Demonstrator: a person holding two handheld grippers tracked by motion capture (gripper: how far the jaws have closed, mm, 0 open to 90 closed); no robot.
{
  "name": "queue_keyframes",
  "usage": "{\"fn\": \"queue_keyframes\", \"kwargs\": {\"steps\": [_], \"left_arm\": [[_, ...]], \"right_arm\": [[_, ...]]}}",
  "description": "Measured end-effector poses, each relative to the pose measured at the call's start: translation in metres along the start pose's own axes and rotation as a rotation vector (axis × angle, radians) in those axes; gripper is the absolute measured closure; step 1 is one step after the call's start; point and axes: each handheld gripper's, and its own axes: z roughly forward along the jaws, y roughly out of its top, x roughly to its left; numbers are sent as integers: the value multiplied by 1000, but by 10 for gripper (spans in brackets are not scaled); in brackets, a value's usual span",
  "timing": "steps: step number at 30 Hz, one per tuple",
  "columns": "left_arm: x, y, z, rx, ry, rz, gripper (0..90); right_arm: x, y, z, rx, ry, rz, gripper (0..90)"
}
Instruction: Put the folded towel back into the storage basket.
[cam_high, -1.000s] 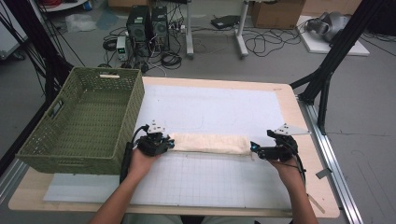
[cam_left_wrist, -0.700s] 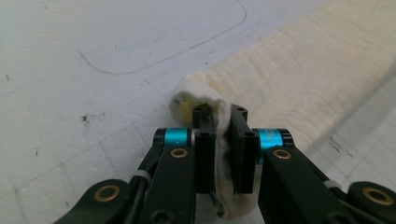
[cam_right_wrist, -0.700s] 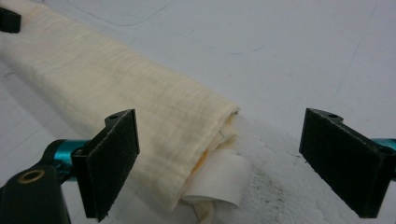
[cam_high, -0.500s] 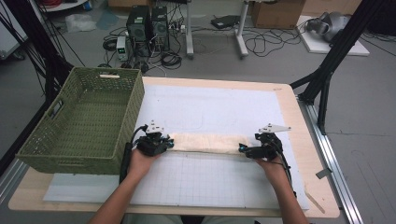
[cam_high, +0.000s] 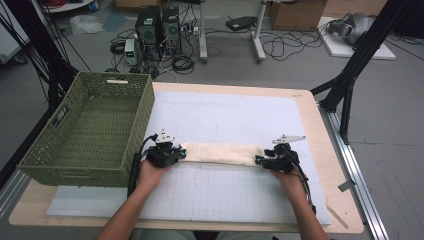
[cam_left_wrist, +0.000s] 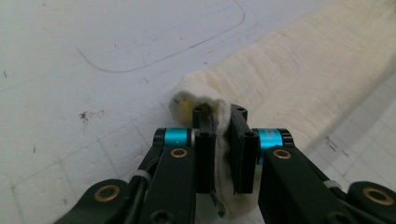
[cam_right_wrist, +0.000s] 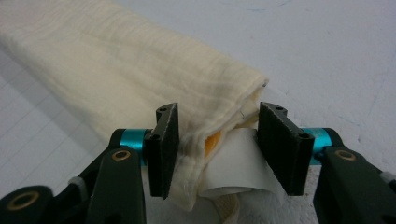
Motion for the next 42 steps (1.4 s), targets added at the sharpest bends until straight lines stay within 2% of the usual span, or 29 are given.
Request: {"fn": "queue_keyframes", "kwargs": {"steps": [2, 4, 5, 6, 7, 9, 10, 12, 16, 18, 27, 28, 33, 38, 42], "left_arm": [[0, 0, 0, -1, 1, 1, 820], [0, 0, 0, 0, 0, 4, 822], [0, 0, 0, 0, 0, 4, 822], [0, 0, 0, 0, -1, 4, 822], [0, 0, 0, -1, -2, 4, 825], [0, 0, 0, -1, -4, 4, 827], [-1, 0, -1, 3, -2, 12, 829], [-1, 0, -1, -4, -2, 14, 831], [-2, 2, -4, -27, -1, 14, 834], [-1, 2, -7, -44, 0, 16, 834], [-8, 10, -19, -107, -9, 30, 835], [-11, 13, -23, -128, -12, 33, 835], [-15, 17, -28, -150, -12, 49, 835], [-17, 24, -39, -193, -11, 33, 834], [-20, 31, -51, -224, 19, 47, 834]], "right_arm": [[1, 0, 0, -1, -11, -4, 527], [2, 0, 0, 1, -5, -13, 616], [2, 0, 0, 1, -5, -13, 616], [3, 0, 0, 3, 7, -19, 663], [6, 1, 1, 8, 22, -37, 752], [7, 1, 1, 7, 31, -29, 781], [4, 0, 1, 3, 58, -5, 804], [2, -1, 1, -1, 75, 8, 812], [6, 1, 0, -5, 43, -34, 821], [8, 2, -2, -34, 22, -57, 823], [5, 8, -11, -85, 18, -39, 822], [4, 9, -12, -93, 17, -41, 822], [3, 14, -18, -107, 1, -47, 822], [6, 26, -25, -134, -14, -84, 822], [7, 37, -23, -153, -20, -105, 821]]}}
